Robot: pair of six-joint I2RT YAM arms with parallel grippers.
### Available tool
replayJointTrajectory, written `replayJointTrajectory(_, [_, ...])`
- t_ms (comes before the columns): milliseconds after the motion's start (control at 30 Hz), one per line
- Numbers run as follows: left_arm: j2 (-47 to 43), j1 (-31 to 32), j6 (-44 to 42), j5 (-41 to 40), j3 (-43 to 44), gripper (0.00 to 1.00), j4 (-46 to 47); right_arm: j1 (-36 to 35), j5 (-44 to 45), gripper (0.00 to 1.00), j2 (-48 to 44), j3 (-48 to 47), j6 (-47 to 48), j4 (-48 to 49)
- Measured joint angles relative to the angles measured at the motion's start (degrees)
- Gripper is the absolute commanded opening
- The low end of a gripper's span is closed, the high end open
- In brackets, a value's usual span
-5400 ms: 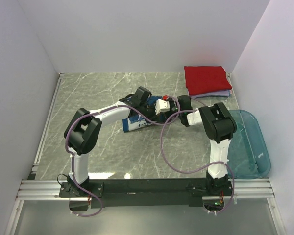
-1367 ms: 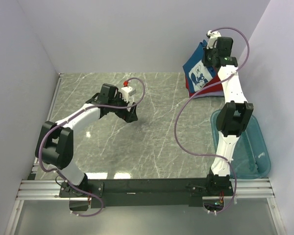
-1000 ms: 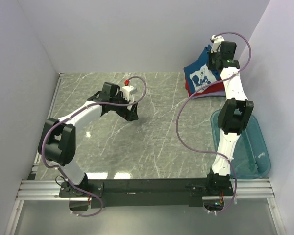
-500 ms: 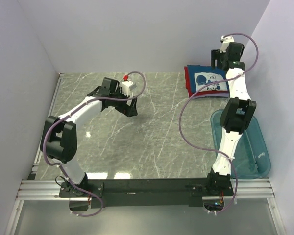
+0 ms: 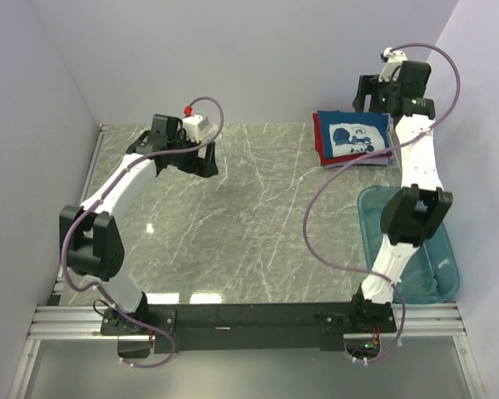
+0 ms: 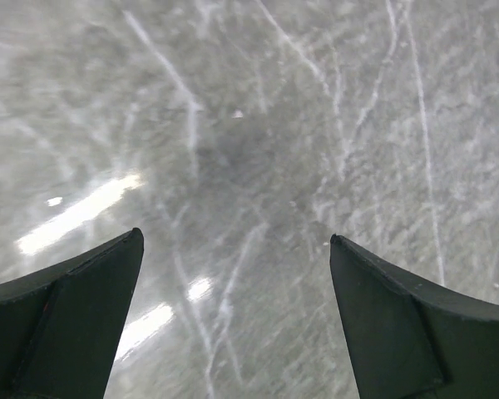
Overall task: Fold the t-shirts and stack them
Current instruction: Reset both grippers
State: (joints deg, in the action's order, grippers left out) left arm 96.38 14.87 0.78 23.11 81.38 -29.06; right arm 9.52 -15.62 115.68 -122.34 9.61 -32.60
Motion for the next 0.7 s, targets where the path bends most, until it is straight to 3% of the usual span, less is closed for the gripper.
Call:
replayJointTrajectory(133, [-3.6,-1.2,-1.9,-3.7,0.0,0.99,-1.3,-2.4,-5.0,0.91,-8.8,7.0,-1.5,-3.7])
replayJointTrajectory(267, [-6.7,-1.8,-3.7,-7.0,-1.2,0.99,-1.7,-6.6,-8.2,0.92,-19.6,23.4,-1.4,-5.9])
replayJointTrajectory(533, [-16.8,-1.7,-4.4,-11.0,-18.0,1.0,-2.4,-14.8,-8.8,0.93,-37.0,55.9,0.7,-7.1])
replayJointTrajectory(700, [-25.3,-1.6,-4.2,-12.9,-25.3,1.0,-3.5,-15.6,-7.2,0.93,-46.3,63.8,1.9,-6.9])
